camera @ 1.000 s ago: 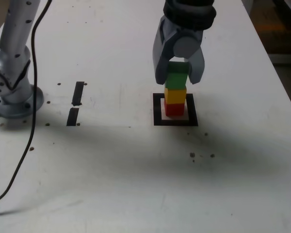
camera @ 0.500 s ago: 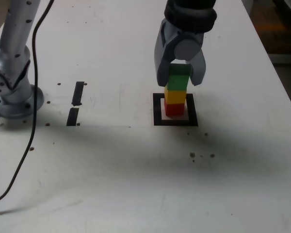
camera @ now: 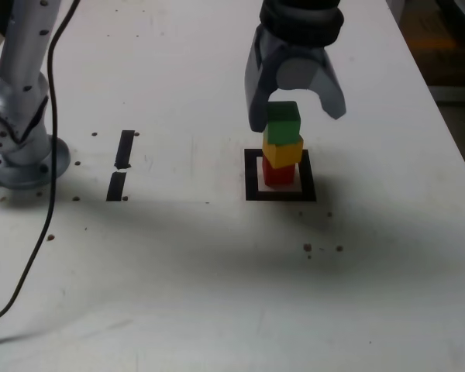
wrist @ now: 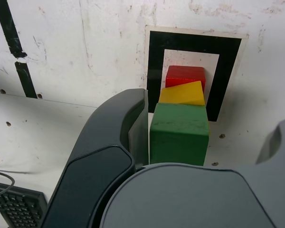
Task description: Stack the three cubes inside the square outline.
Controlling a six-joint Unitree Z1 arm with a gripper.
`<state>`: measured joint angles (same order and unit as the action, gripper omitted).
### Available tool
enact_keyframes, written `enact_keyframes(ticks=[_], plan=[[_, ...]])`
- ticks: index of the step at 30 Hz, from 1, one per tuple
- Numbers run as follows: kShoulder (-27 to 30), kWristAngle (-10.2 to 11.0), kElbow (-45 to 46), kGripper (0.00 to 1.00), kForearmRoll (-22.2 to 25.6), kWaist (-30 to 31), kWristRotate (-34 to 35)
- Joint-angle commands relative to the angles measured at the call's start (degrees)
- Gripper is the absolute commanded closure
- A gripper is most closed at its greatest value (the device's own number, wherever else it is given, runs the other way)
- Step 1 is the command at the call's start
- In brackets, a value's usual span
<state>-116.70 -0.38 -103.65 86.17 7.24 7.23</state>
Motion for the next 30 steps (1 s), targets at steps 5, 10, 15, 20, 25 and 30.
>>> enact_keyframes(ticks=[5,10,15,20,25,30], plan=[[4.5,-0.2,-0.6,0.00,2.6,-0.1,0.4],[9.9,-0.4,-0.1,0.00,5.0,0.8,1.4],[18.8,0.0,7.4,0.00,6.0,1.8,2.0],[27.0,1.1,19.2,0.00,4.2,1.9,0.4],[31.6,2.1,33.1,0.00,-3.0,1.7,-2.6],[32.5,2.4,48.6,0.00,-16.5,1.5,-3.9]])
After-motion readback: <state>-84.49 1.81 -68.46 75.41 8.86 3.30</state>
